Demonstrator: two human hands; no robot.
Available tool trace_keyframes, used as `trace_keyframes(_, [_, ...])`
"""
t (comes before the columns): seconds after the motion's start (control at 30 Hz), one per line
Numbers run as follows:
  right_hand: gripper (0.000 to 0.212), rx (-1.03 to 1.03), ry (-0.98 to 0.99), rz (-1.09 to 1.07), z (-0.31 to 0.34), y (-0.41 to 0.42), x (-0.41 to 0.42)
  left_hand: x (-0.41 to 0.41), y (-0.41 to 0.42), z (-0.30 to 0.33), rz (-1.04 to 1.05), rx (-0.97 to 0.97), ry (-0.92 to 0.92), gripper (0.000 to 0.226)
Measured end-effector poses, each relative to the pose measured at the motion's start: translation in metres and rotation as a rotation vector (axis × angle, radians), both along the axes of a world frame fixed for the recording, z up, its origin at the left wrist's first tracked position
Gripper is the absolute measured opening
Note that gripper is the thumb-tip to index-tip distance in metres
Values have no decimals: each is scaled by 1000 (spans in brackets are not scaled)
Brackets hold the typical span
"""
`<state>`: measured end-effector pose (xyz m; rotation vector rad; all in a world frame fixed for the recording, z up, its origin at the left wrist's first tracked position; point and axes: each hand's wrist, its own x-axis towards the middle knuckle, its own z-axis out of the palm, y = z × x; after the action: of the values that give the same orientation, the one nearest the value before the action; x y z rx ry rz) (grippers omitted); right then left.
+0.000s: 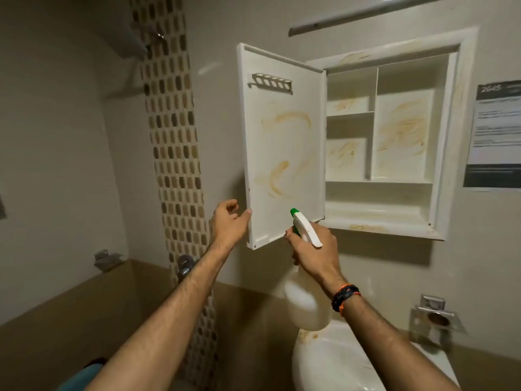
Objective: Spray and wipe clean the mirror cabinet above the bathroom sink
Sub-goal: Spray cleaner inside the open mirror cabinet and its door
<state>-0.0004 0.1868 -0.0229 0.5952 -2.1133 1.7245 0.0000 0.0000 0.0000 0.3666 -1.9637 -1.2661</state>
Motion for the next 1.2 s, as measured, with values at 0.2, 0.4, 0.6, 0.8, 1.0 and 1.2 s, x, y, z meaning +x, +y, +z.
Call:
trace_keyframes(0.2, [12,18,-7,99,-4,11,-47,-28,9,-6,50,79,101,37])
trace_keyframes(0.4, [15,81,46,198,1,14,-87,-41,22,-11,210,96,157,22])
trace_keyframes(0.6, [19,59,54,319,7,6,-109,-44,31,-10,290,130,150,23])
trace_keyframes(0.8, [23,31,88,490,10,10,-132,-46,55,-3,432,117,133,16])
trace_keyframes(1.0, [29,23,100,614,12,14,-152,-51,79,4,574,163,116,25])
trace_keyframes(1.2, [29,40,120,673,8,16,-160,-54,95,6,645,176,128,26])
